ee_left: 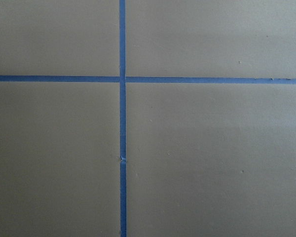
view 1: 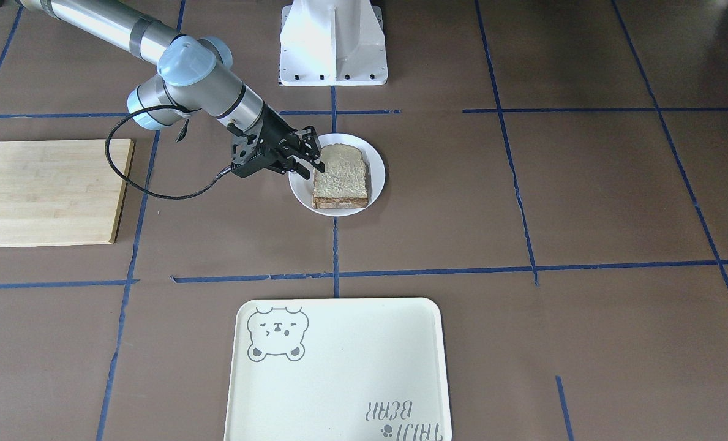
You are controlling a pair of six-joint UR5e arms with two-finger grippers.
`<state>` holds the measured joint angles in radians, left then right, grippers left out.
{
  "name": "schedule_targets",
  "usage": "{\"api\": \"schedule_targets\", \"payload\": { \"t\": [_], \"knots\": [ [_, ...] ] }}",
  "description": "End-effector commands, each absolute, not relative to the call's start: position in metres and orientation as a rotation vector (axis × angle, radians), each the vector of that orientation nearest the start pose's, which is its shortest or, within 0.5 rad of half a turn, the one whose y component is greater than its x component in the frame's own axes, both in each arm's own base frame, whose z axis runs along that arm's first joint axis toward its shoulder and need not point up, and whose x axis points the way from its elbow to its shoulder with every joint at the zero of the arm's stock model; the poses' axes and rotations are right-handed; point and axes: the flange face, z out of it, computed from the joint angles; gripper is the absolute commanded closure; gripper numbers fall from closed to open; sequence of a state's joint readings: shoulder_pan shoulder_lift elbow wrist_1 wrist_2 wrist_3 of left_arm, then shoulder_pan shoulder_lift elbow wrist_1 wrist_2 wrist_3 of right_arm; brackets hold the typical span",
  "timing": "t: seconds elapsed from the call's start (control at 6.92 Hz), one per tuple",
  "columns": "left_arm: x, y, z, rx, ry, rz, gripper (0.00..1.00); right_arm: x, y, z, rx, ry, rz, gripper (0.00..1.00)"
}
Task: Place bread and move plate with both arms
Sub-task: 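Lower the bread onto the egg toast and open the right gripper, then withdraw the right gripper toward the board while the left arm reaches toward the plate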
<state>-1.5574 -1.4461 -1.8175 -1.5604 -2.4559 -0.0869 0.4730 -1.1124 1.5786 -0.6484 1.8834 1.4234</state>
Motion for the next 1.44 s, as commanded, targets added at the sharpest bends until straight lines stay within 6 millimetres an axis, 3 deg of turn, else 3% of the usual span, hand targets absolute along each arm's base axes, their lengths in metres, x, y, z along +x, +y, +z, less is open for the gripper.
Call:
{"api": "schedule_targets", "payload": {
  "t": [0.0, 0.14, 0.29, 0.43, 0.58, 0.72, 0.87, 1.01, 1.16, 1.3],
  "knots": [
    [-0.046, -0.449, 0.584, 0.063, 0.889, -0.014, 0.00, -0.500, -0.399, 0.288, 0.157, -1.400, 0.043, 0.00],
    [-0.021, -0.463, 0.562, 0.083, 0.904, -0.004, 0.00, -0.457, -0.406, 0.297, 0.131, -1.397, 0.047, 0.00],
    [0.013, -0.465, 0.538, 0.071, 0.990, -0.031, 0.00, -0.415, -0.407, 0.326, 0.112, -1.350, 0.087, 0.00],
    [0.049, -0.464, 0.519, 0.054, 1.045, -0.081, 0.00, -0.371, -0.421, 0.352, 0.098, -1.311, 0.131, 0.00],
    [0.106, -0.457, 0.493, 0.006, 1.112, -0.120, 0.00, -0.333, -0.431, 0.380, 0.073, -1.280, 0.171, 0.00],
    [0.176, -0.461, 0.446, -0.097, 1.192, -0.193, 0.00, -0.304, -0.436, 0.405, 0.055, -1.252, 0.205, 0.00],
    [0.225, -0.454, 0.425, -0.114, 1.204, -0.157, 0.01, -0.269, -0.433, 0.427, 0.077, -1.225, 0.188, 0.00],
    [0.255, -0.449, 0.411, -0.059, 1.217, -0.143, 0.02, -0.235, -0.429, 0.448, 0.092, -1.202, 0.168, 0.00],
    [0.297, -0.447, 0.375, -0.133, 1.249, -0.283, 0.09, -0.203, -0.424, 0.472, 0.104, -1.172, 0.169, 0.00],
    [0.351, -0.430, 0.345, -0.076, 1.300, -0.275, 0.07, -0.176, -0.418, 0.492, 0.133, -1.145, 0.142, 0.00]
  ]
}}
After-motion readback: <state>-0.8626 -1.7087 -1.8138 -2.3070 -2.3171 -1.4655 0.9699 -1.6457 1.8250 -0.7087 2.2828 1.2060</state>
